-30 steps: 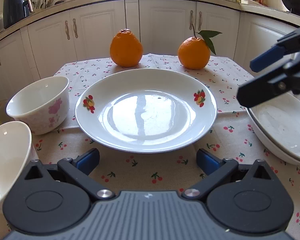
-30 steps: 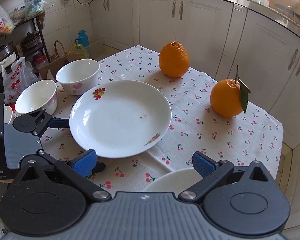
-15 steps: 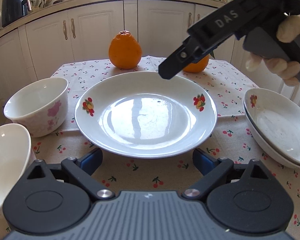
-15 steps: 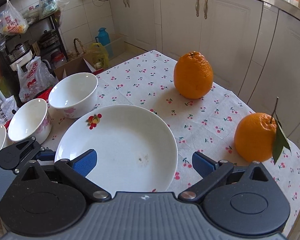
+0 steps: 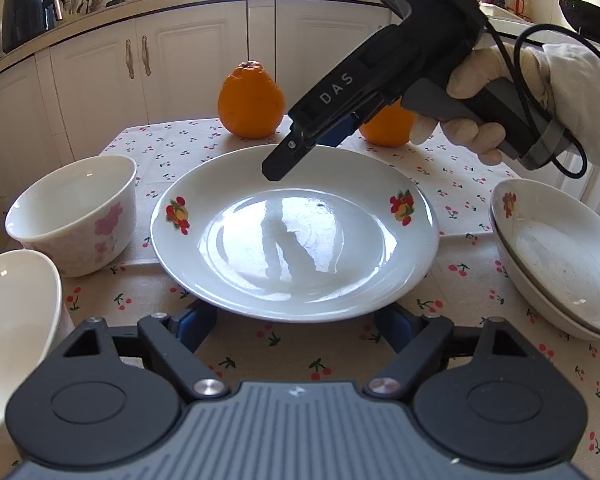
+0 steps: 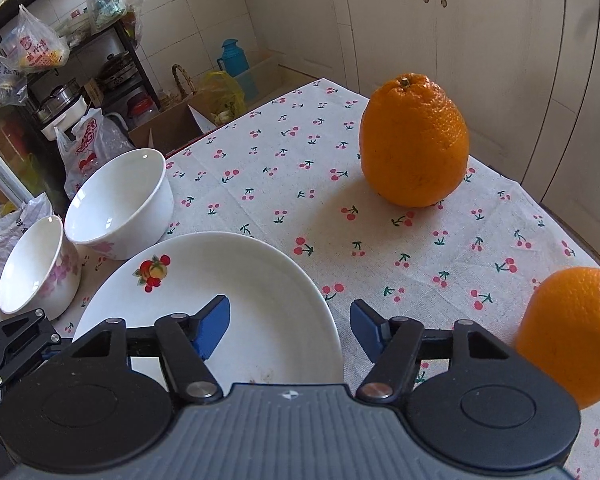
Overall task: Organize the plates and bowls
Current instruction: 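Close the right tool on the plate rim and lift, then carry the held plate with the right tool toward the plate stack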
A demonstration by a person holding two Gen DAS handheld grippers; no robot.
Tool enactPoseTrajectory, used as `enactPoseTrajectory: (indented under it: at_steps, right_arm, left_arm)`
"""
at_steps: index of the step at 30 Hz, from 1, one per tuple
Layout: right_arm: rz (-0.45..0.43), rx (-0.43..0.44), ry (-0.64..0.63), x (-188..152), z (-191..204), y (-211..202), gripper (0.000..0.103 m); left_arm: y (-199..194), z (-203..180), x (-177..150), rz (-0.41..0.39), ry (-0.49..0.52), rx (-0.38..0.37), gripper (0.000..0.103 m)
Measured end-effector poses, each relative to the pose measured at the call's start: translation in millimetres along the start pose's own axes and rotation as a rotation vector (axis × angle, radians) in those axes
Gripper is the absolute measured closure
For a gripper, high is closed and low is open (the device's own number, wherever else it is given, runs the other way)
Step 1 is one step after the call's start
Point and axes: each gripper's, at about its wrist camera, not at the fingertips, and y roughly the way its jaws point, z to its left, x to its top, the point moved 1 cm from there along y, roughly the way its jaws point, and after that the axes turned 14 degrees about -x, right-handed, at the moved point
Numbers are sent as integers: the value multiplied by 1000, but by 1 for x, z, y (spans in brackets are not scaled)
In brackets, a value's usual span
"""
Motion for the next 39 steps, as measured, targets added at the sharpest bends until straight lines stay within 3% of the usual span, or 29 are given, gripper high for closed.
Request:
enactPoseTrajectory:
  at_steps: [10,39]
  right_arm:
    - [18,111,2,2,-4,11,38]
    - [10,103,43,-19,1,-28,37]
  left_arm:
    - [1,0,2,8,7,0,17]
    - [-25,-15,3,37,72,-29,18]
